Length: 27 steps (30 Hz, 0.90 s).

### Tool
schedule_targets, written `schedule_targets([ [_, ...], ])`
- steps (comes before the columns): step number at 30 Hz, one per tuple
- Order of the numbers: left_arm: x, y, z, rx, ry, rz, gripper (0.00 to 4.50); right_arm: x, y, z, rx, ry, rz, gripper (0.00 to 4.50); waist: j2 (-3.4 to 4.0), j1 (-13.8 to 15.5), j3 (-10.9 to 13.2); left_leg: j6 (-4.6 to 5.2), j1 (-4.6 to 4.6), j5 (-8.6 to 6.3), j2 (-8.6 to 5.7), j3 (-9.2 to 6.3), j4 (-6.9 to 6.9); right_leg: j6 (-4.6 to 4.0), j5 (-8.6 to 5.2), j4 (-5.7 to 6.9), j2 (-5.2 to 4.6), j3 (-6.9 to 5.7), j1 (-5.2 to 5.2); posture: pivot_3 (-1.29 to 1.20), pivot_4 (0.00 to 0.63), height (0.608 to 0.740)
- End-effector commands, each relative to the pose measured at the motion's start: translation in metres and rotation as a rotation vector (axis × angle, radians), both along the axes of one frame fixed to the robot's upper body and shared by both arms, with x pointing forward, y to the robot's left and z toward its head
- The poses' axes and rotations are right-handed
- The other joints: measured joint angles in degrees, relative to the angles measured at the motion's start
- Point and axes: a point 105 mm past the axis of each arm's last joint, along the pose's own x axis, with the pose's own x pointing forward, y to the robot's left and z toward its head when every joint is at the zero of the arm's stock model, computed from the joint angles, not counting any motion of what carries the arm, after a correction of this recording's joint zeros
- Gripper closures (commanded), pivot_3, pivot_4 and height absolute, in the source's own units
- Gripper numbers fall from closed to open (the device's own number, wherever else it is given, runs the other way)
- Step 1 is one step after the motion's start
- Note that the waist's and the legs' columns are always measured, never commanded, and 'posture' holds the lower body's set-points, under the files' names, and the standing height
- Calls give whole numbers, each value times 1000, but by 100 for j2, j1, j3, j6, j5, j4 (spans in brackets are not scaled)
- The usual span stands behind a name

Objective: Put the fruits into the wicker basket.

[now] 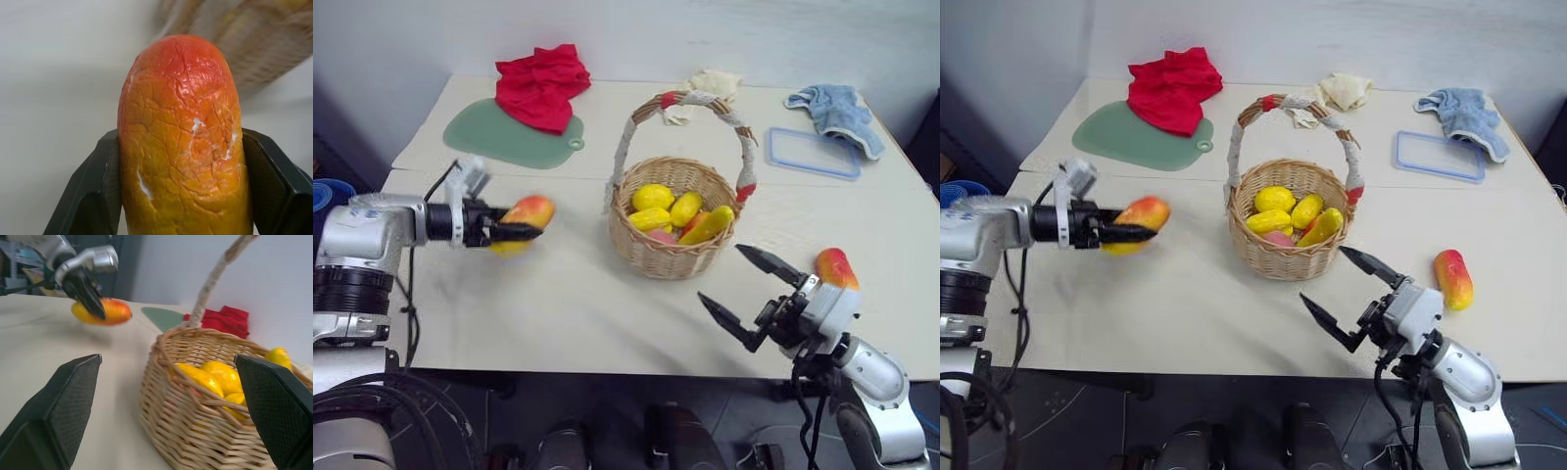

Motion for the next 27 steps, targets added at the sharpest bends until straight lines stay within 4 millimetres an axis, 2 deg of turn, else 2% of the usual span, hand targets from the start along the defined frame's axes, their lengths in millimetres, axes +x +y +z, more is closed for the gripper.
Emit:
schedule_targets([
  [1, -17, -48, 29, -22, -185, -212, 1712, -4, -11, 6, -6, -17, -41, 0, 1, 64, 0, 1, -3, 0, -4, -5, 3, 0, 0, 0, -1, -1, 1, 0, 150, 740],
  [2, -18, -55, 30, -31, -190, -229, 1712, -4, -12, 5, -6, -13, -44, 0, 1, 82, 0, 3, -3, 0, -11, -5, 6, 2, 1, 0, 1, 1, 2, 0, 150, 740],
  [4, -16, -93, 34, -104, -160, -260, 1712, -4, -14, 2, 1, -5, -50, 0, 1, 95, 0, 6, -2, 1, -31, -6, 10, 4, 3, 3, 4, 5, 4, 0, 150, 740],
  [6, 2, -122, 32, -134, -132, -168, 1712, -5, -13, 1, 15, -3, -59, 0, 0, 149, 0, 14, -12, 7, -41, -28, 16, 10, 6, 1, 3, -2, 12, 0, 150, 740],
  [9, 18, -154, 31, -209, -102, -89, 1712, -9, -9, -1, 33, -3, -68, 0, 0, 121, 0, 18, -11, 8, -50, -32, 15, 20, 11, -5, 0, 9, 17, 0, 150, 740],
  [12, 19, -174, 18, -176, -74, -96, 1712, -15, -5, -3, 44, 1, -78, 0, 2, 67, 0, 18, -6, 8, -51, -38, 8, 20, 11, -2, 7, 20, 11, 0, 150, 740],
  [15, 26, -177, 4, -129, -93, -38, 711, -19, -3, -7, 51, 2, -93, 0, 4, 39, 0, 10, 4, 9, -75, -100, 3, 17, 10, 9, 12, 48, 2, 0, 150, 740],
  [17, 26, -176, 10, -147, -184, -39, 74, -22, -5, -9, 62, 8, -116, 0, 4, 39, 0, 7, 3, 10, -84, -125, 3, 16, 10, 10, 14, 54, 3, 0, 150, 740],
  [19, 25, -175, 15, -154, -262, -57, 30, -25, -6, -11, 64, 14, -129, 0, 4, 65, 1, 7, 3, 10, -86, -127, 3, 16, 10, 11, 11, 56, 3, 0, 150, 740],
  [20, 27, -170, 26, -183, -375, -50, 30, -28, -6, -13, 66, 21, -135, 0, 4, 84, 1, 6, 2, 9, -86, -127, 3, 16, 10, 11, 12, 56, 3, 0, 150, 740],
  [23, 4, -155, 42, -266, -479, -225, 30, -43, -15, -21, 46, 50, -179, 0, 5, 99, 0, 7, -2, 9, -87, -130, 3, 16, 10, 8, 12, 52, 3, 0, 150, 740],
  [27, -30, -112, 39, -228, -633, -467, 30, -68, -48, -25, 28, 107, -311, 0, 14, 85, -3, 7, -3, 9, -87, -134, 2, 15, 10, 5, 13, 47, 6, 0, 150, 740],
])
